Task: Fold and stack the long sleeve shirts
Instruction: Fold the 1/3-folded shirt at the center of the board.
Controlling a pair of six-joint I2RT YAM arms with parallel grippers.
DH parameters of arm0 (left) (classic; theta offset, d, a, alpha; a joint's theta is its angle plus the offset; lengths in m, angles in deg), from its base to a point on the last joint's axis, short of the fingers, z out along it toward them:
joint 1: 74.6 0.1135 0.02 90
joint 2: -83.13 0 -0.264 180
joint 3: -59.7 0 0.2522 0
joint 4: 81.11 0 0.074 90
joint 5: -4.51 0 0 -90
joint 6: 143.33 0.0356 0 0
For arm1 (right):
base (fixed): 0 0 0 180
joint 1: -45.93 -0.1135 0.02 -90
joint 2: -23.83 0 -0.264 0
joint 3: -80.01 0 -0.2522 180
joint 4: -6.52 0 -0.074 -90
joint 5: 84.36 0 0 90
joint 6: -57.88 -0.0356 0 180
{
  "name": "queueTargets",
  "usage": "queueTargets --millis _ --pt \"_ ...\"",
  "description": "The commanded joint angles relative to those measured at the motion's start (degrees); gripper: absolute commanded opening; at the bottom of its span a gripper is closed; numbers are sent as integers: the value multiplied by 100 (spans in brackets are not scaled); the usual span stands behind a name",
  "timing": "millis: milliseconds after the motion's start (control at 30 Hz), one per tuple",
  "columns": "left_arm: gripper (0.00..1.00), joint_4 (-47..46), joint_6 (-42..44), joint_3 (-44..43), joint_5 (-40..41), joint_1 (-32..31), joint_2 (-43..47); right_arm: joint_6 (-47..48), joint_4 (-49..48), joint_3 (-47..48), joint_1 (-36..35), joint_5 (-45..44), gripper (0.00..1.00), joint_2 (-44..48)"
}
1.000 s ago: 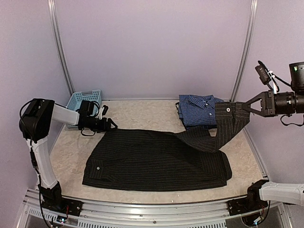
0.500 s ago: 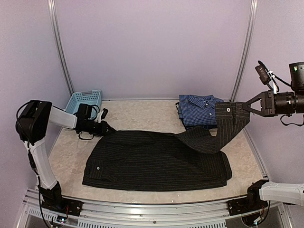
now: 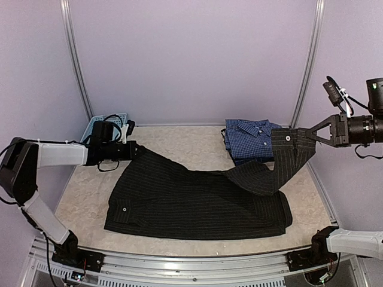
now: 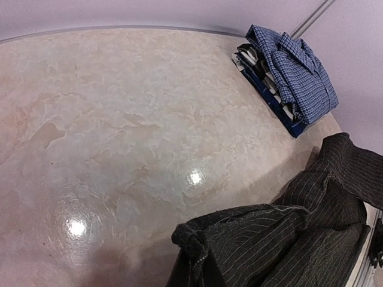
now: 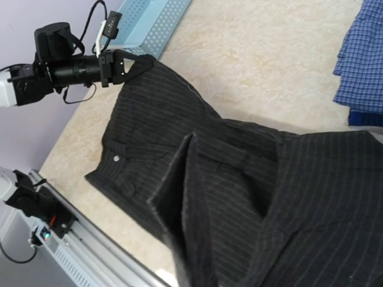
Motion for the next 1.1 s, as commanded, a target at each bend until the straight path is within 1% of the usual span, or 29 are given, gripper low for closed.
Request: queueTargets --millis 0,167,367,533,800,900,1067 --pt "0 110 -83 292 1117 -313 552 -255 290 82 -57 180 0 177" --pt "0 222 -106 618 1826 -561 1043 -551 468 68 -58 258 0 422" --pt "0 224 -235 1152 2335 -641 1424 -843 474 -265 -58 380 0 794" --pt "0 76 -322 1539 2360 -757 1715 -947 473 -623 -57 420 0 1023" --pt "4 -62 -340 2006 2455 -916 2037 -1014 473 -642 -56 369 0 1159" --pt "6 -107 -322 2157 2517 -953 2244 -1032 473 -548 -66 316 0 1146" --pt "11 -213 -296 2367 2569 -983 2530 -1203 473 -66 -219 54 0 1036"
